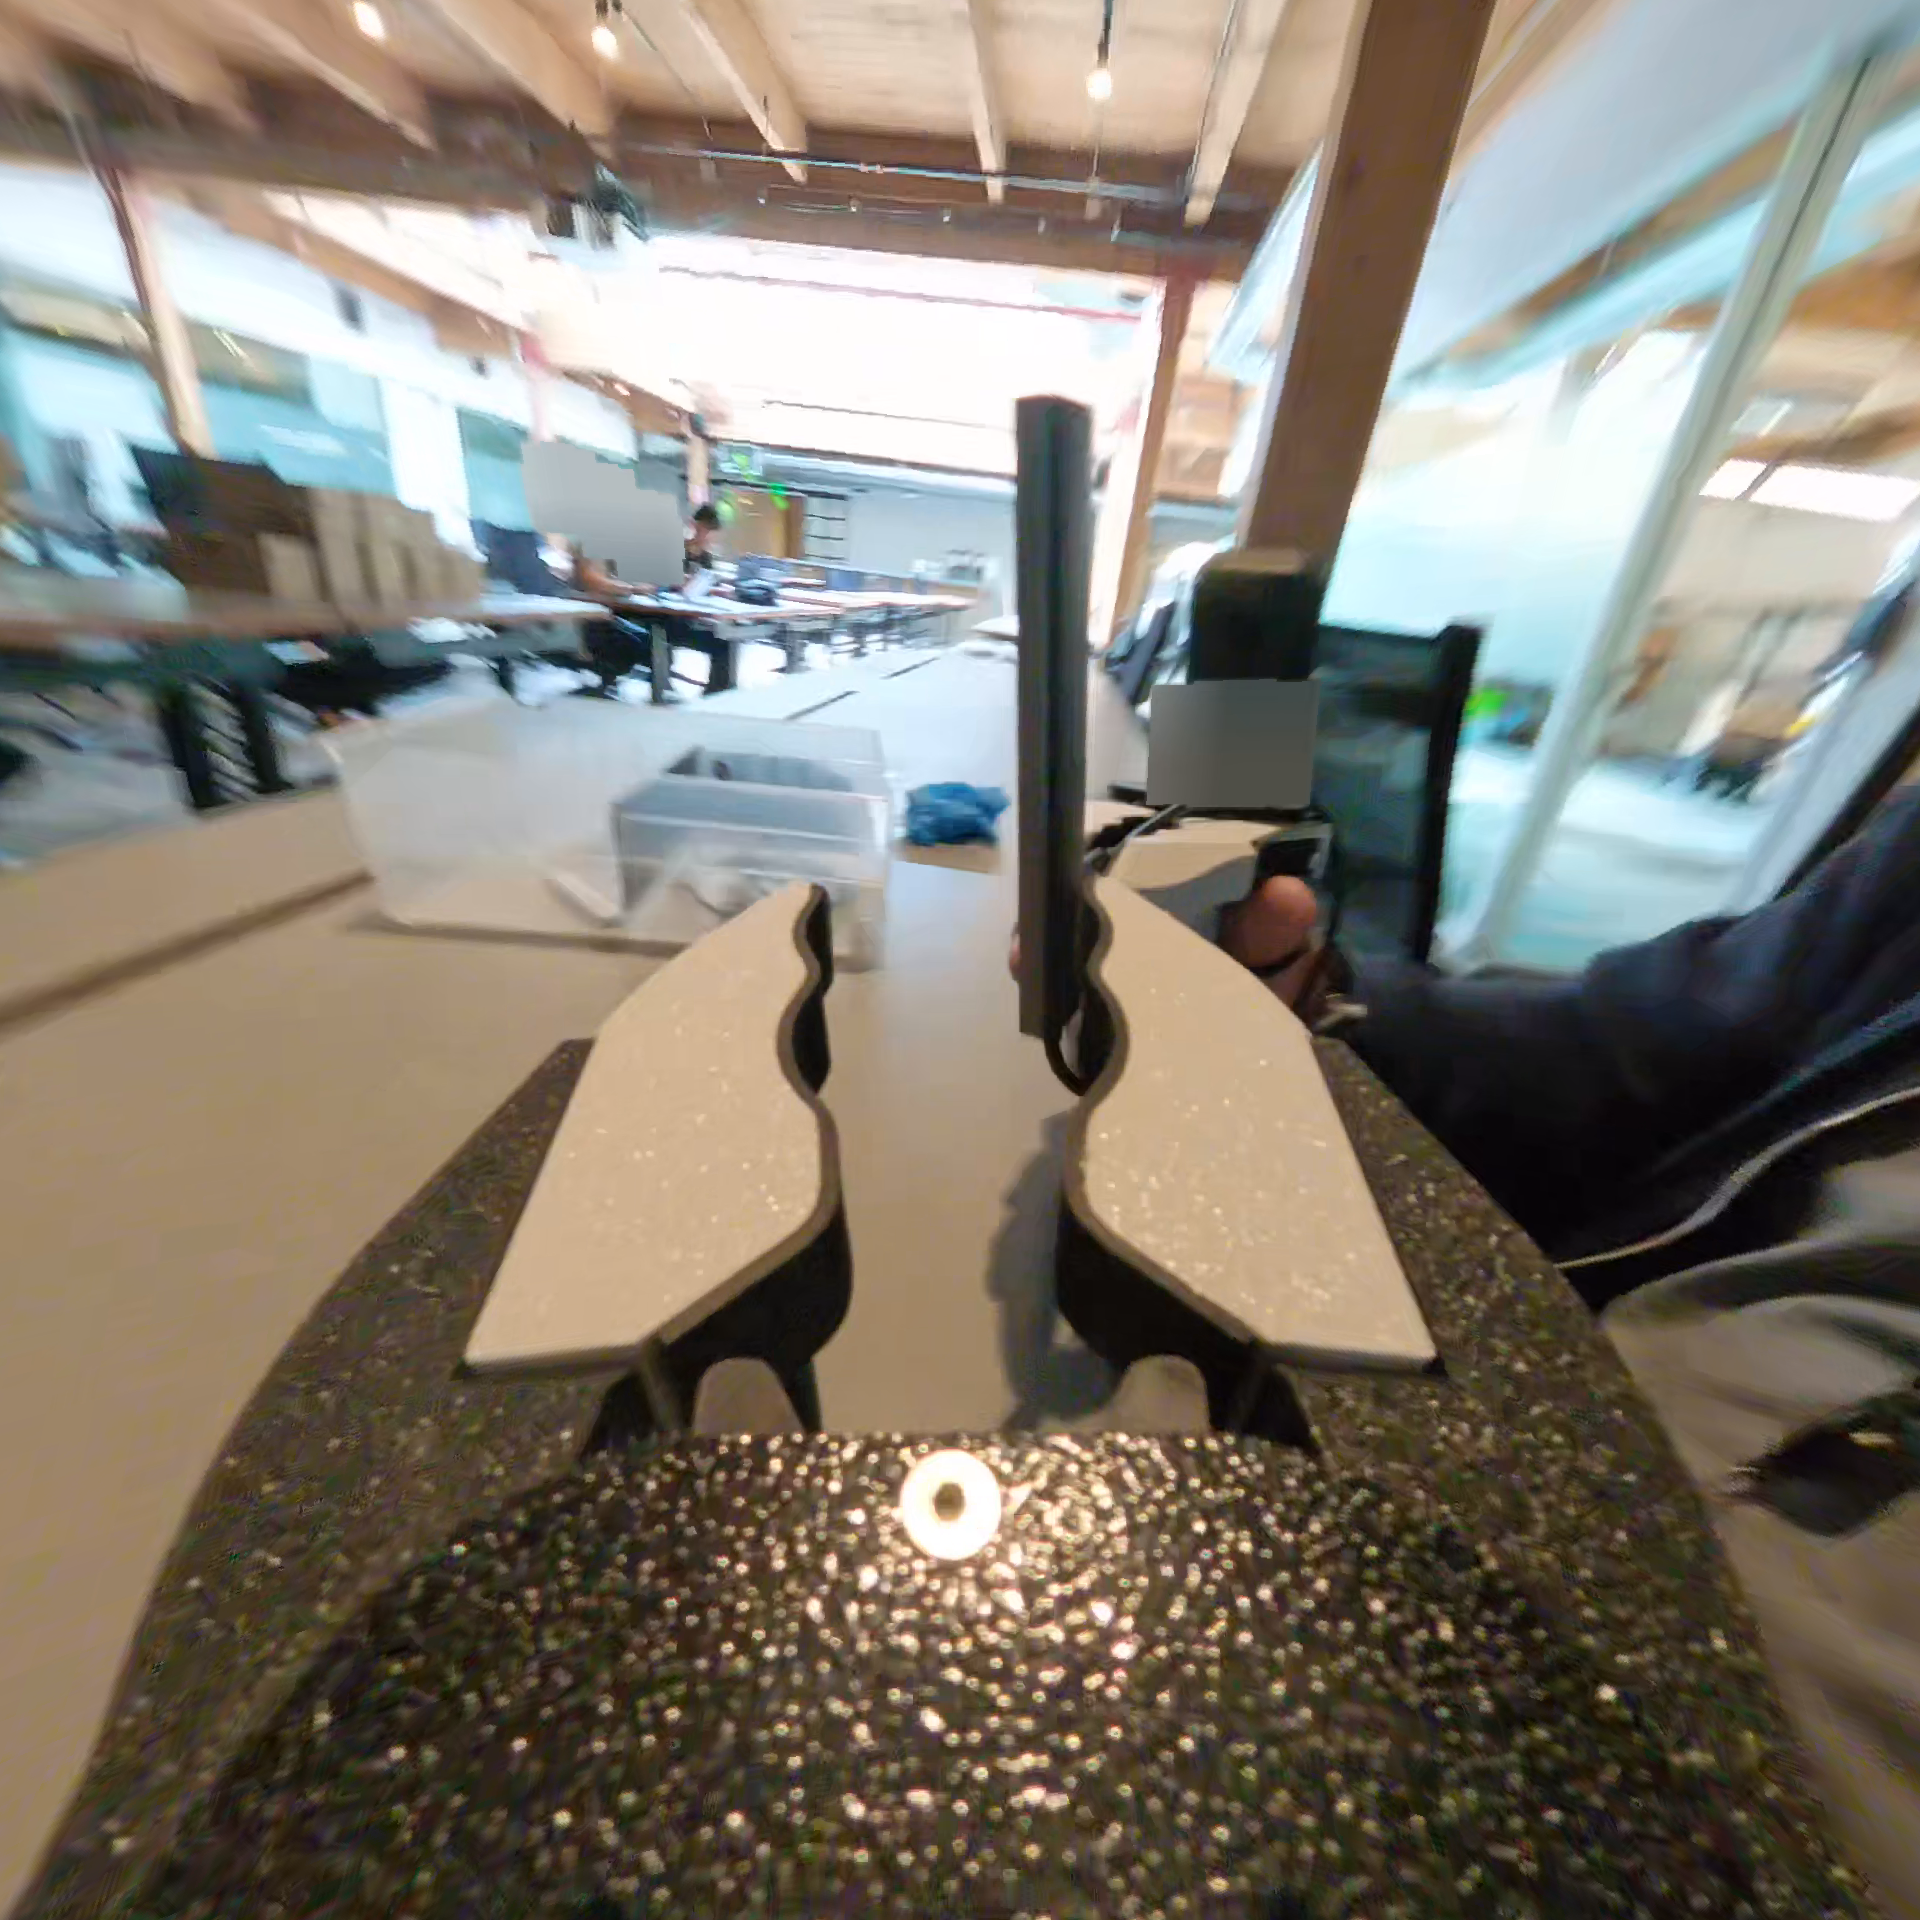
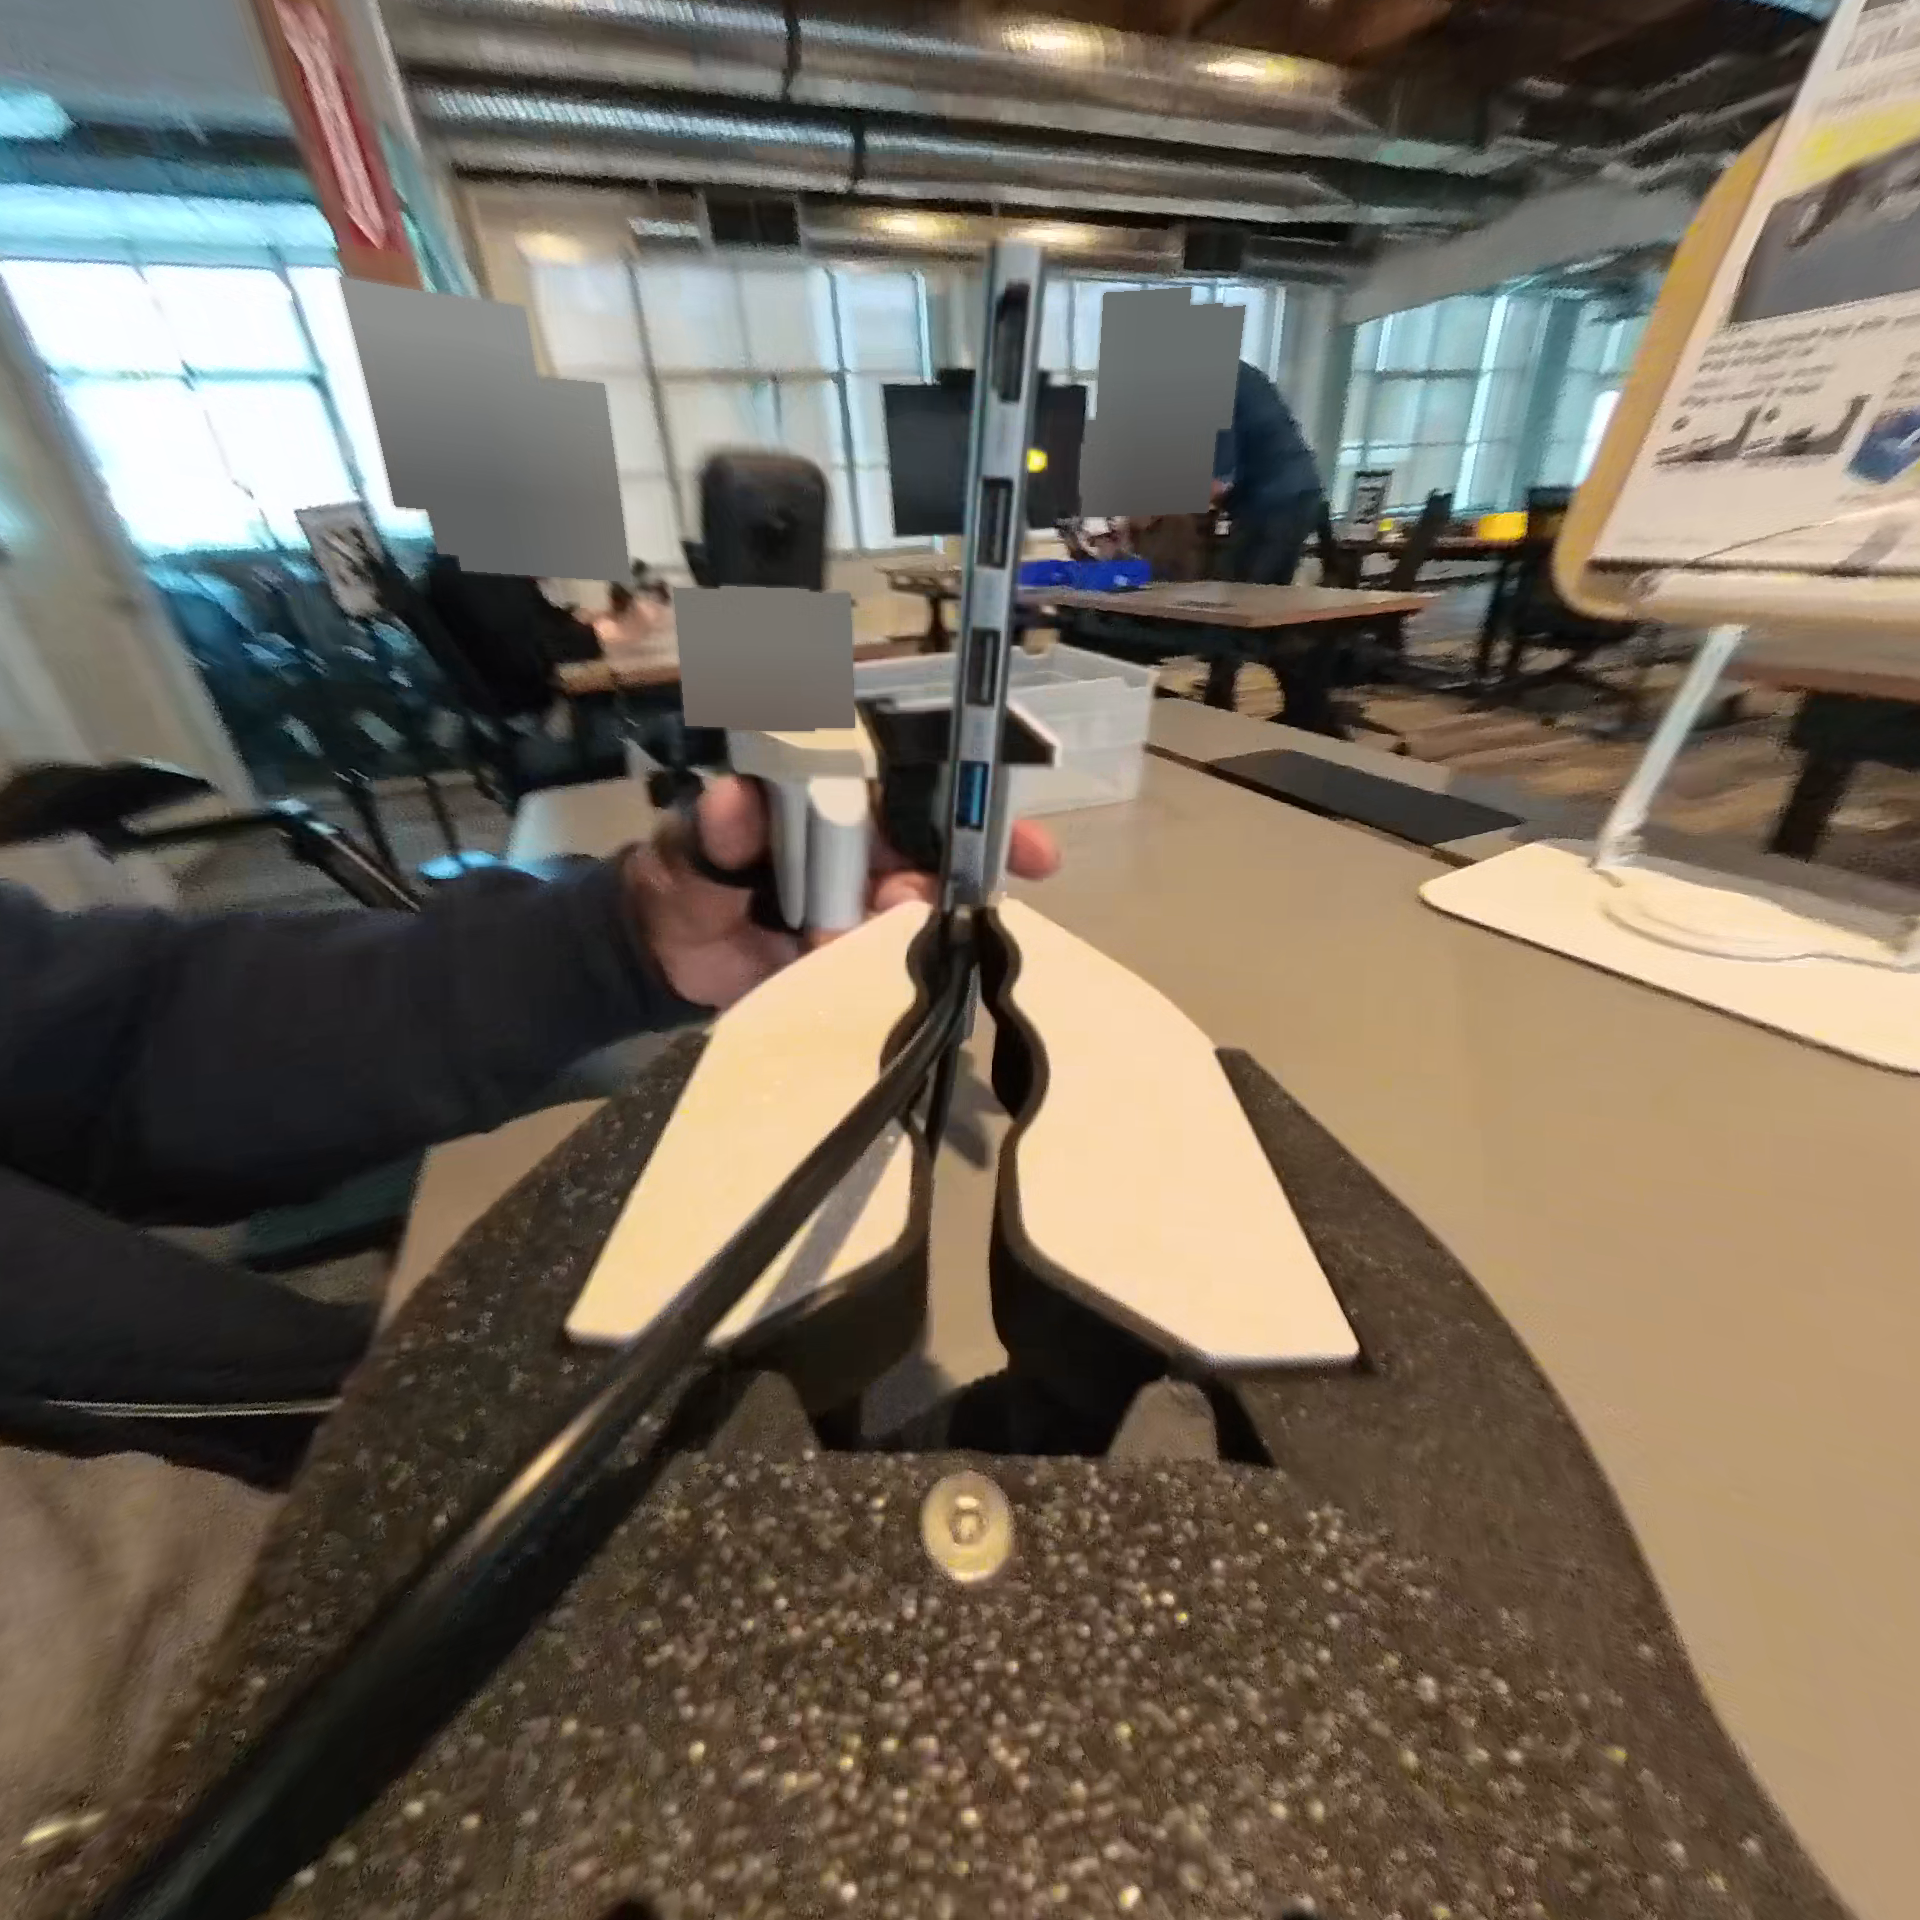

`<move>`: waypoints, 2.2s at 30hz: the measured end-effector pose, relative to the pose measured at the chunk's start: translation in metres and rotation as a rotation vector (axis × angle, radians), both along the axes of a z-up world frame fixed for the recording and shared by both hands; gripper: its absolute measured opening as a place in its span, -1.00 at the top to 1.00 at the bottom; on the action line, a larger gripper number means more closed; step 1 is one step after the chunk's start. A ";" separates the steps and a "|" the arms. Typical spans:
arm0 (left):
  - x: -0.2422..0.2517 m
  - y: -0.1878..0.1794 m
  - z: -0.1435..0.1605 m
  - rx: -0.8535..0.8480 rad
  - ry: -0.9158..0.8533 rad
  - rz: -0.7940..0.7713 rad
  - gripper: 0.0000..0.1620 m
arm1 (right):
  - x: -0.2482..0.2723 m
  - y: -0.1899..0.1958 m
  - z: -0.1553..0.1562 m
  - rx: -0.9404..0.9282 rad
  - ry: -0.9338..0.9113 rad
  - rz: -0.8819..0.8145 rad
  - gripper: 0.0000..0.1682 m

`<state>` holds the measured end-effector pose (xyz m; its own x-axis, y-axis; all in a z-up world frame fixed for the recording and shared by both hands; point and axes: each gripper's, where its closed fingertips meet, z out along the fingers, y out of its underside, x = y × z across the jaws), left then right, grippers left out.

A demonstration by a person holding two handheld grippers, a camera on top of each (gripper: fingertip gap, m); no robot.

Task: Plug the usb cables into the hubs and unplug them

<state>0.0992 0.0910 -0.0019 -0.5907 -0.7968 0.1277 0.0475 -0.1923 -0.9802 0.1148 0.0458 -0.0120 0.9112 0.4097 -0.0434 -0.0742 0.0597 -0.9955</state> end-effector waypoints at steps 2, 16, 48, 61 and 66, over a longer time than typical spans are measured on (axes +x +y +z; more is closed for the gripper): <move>-0.002 0.001 -0.004 -0.136 0.054 -0.105 0.43 | 0.000 -0.001 0.000 -0.029 0.086 0.065 0.93; 0.001 -0.051 -0.027 -0.017 0.103 -0.266 0.87 | -0.017 -0.002 -0.010 -0.089 0.092 0.161 0.93; -0.001 -0.057 -0.020 -0.020 0.089 -0.220 0.88 | -0.016 -0.010 -0.008 -0.086 -0.055 0.156 0.92; -0.045 0.022 0.021 -0.352 -0.115 -0.014 0.89 | 0.049 -0.048 0.033 0.032 0.329 0.134 0.93; -0.074 0.051 0.004 -0.107 -0.049 0.191 0.88 | 0.118 -0.087 0.045 0.091 0.168 -0.094 0.93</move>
